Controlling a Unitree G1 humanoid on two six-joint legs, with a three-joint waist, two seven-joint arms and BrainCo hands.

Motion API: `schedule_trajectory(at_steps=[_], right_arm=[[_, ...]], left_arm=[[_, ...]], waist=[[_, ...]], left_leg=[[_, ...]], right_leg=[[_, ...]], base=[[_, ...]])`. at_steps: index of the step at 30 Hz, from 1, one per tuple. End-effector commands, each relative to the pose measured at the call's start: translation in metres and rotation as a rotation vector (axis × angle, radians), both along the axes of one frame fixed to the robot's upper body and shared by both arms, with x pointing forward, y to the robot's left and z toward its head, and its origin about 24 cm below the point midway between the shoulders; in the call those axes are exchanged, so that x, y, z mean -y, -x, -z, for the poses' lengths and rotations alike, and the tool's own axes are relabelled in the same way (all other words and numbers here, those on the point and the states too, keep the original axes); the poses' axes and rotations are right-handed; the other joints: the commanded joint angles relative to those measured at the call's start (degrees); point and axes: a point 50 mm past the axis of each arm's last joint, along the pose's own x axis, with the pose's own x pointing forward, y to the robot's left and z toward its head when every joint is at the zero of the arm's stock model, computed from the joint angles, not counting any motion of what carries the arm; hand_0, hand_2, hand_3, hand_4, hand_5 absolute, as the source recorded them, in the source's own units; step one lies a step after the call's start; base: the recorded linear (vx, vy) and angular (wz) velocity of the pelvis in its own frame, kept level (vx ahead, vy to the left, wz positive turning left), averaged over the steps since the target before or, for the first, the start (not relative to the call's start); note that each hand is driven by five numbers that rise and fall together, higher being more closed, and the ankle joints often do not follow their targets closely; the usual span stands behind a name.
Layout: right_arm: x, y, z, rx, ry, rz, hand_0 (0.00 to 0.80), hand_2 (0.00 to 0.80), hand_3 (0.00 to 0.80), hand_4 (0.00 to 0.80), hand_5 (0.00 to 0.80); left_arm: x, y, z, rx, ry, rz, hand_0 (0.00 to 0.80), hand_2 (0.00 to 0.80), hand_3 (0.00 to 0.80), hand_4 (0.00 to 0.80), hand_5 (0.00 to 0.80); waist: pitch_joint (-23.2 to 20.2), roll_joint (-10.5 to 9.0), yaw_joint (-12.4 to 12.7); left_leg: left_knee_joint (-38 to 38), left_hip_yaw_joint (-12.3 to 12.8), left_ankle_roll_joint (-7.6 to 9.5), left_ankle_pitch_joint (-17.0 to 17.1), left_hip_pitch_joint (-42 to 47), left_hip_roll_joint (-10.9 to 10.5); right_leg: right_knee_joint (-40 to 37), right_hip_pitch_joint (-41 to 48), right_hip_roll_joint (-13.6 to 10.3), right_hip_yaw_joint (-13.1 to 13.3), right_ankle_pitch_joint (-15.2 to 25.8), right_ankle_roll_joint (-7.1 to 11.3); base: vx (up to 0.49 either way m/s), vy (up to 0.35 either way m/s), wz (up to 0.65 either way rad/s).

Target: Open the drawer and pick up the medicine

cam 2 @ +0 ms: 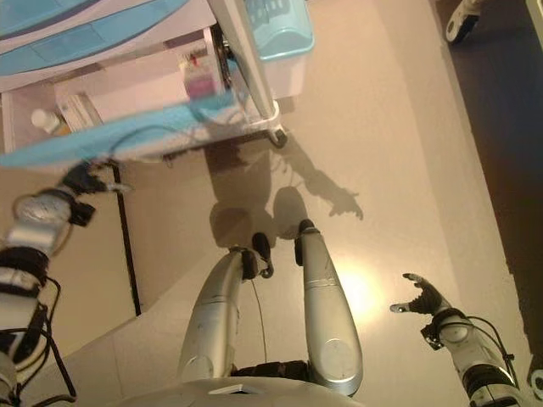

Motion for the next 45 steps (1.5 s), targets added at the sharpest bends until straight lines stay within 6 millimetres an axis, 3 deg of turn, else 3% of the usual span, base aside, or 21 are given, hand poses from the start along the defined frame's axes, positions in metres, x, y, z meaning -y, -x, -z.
schedule_trajectory(at_steps=[1, 3, 6, 17, 21, 25, 28, 32, 35, 39, 42, 45], right_arm=[[-0.004, 0.035, 0.019, -0.036, -0.016, 0.036, 0.0, 0.0, 0.0, 0.0, 0.0], [-0.01, 0.036, 0.023, -0.031, -0.018, 0.034, 0.0, 0.0, 0.0, 0.0, 0.0], [-0.015, 0.034, 0.026, -0.031, -0.021, 0.027, 0.0, 0.0, 0.0, 0.0, 0.0], [-0.024, 0.022, 0.024, -0.001, -0.023, -0.01, 0.0, 0.0, 0.0, 0.0, 0.0], [-0.026, 0.024, 0.025, -0.002, -0.032, -0.006, 0.0, 0.0, 0.0, 0.0, 0.0], [-0.032, 0.033, 0.033, -0.013, -0.05, -0.003, 0.0, 0.0, 0.0, 0.0, 0.0], [-0.041, 0.045, 0.041, -0.027, -0.076, 0.009, 0.0, 0.0, 0.0, 0.0, 0.0], [-0.05, 0.055, 0.049, -0.053, -0.102, 0.015, 0.0, 0.0, 0.0, 0.0, 0.0], [-0.053, 0.061, 0.053, -0.081, -0.113, 0.002, 0.0, 0.0, 0.0, 0.0, 0.0], [-0.054, 0.068, 0.058, -0.111, -0.156, 0.025, 0.0, 0.0, 0.0, 0.0, 0.0], [-0.058, 0.07, 0.062, -0.128, -0.192, 0.046, 0.0, 0.0, 0.0, 0.0, 0.0], [-0.062, 0.069, 0.065, -0.136, -0.2, 0.036, 0.0, 0.0, 0.0, 0.0, 0.0]], left_arm=[[-0.034, 0.02, -0.093, 0.5, -0.017, -0.287, 0.0, 0.0, 0.0, 0.0, 0.0], [-0.03, 0.021, -0.104, 0.621, -0.015, -0.321, 0.0, 0.0, 0.0, 0.0, 0.0], [-0.016, 0.015, -0.104, 0.68, -0.036, -0.305, 0.0, 0.0, 0.0, 0.0, 0.0], [0.011, -0.003, -0.048, 0.43, -0.063, -0.143, 0.0, 0.0, 0.0, 0.0, 0.0], [0.009, 0.009, -0.023, 0.41, -0.08, -0.132, 0.0, 0.0, 0.0, 0.0, 0.0], [0.001, 0.035, -0.009, 0.592, -0.096, -0.25, 0.0, 0.0, 0.0, 0.0, 0.0], [-0.003, 0.07, 0.029, 0.7, 0.013, -0.338, 0.0, 0.0, 0.0, 0.0, 0.0], [0.008, 0.107, 0.098, 0.613, 0.21, -0.399, 0.0, 0.0, 0.0, 0.0, 0.0], [0.02, 0.133, 0.155, 0.405, 0.411, -0.401, 0.0, 0.0, 0.0, 0.0, 0.0], [0.049, 0.182, 0.238, -0.066, 0.634, -0.355, 0.0, 0.0, 0.0, 0.0, 0.0], [0.07, 0.215, 0.275, -0.391, 0.703, -0.288, 0.0, 0.0, 0.0, 0.0, 0.0], [0.094, 0.259, 0.306, -0.681, 0.889, -0.3, 0.0, 0.0, 0.0, 0.0, 0.0]], waist=[[-5.67, -1.14, -2.01], [-5.64, -1.21, -1.88], [-5.64, -1.17, -1.65], [-5.17, -1.19, -0.08], [-5.12, -1.12, 1.36], [-5.59, -1.09, 3.11], [-6.69, -1.25, 5.0], [-9.31, -1.6, 6.87], [-11.79, -1.61, 7.81], [-15.64, -1.46, 8.94], [-17.95, -1.28, 9.5], [-19.65, -1.01, 9.9]], left_leg=[[-1.7, 2.43, 3.09, -4.86, 2.45, -2.65], [-1.63, 2.29, 2.99, -5.04, 2.23, -2.74], [-2.58, 1.87, 2.73, -4.78, 2.54, -3.19], [-8.12, 1.35, 2.6, -1.22, 5.13, -4.2], [-11.83, 0.59, 2.17, 0.06, 8.53, -4.48], [-15.43, -0.68, 1.67, 1.28, 12.01, -4.65], [-18.9, -2.22, 1.04, 2.33, 15.67, -4.88], [-24.08, -4.39, 0.3, 4.05, 20.89, -4.99], [-28.16, -6.0, -0.35, 5.35, 25.28, -4.8], [-33.12, -7.28, -1.22, 6.59, 31.49, -4.28], [-35.03, -7.41, -1.56, 6.93, 34.2, -4.09], [-36.49, -7.28, -1.73, 7.02, 36.62, -4.06]], right_leg=[[-4.96, 3.74, 1.59, -0.24, -0.7, 1.29], [-5.15, 3.63, 1.79, -0.25, -0.69, 1.3], [-5.63, 3.77, 2.09, -0.15, -0.6, 1.37], [-8.91, 5.73, 2.87, -0.5, 1.76, 1.91], [-11.59, 9.05, 2.37, -1.31, 2.02, 2.29], [-14.36, 12.98, 1.52, -2.46, 1.8, 2.3], [-17.4, 17.4, 0.48, -4.08, 1.5, 2.33], [-22.01, 23.64, -0.75, -6.24, 1.57, 2.65], [-26.48, 29.13, -0.98, -7.73, 1.99, 2.75], [-32.18, 36.79, -1.26, -9.93, 2.51, 2.89], [-35.22, 40.57, -1.36, -10.7, 2.94, 2.96], [-38.27, 43.79, -1.56, -11.46, 3.64, 3.15]], base=[[0.039, 0.019, -0.07], [0.039, 0.016, -0.04], [0.036, 0.022, -0.04], [-0.01, -0.012, 0.02], [0.005, -0.084, 0.03], [0.002, -0.119, 0.11], [0.012, -0.155, 0.24], [0.023, -0.145, 0.23], [0.049, -0.138, 0.3], [0.055, -0.114, 0.29], [0.052, -0.061, 0.19], [-0.007, -0.023, 0.18]])
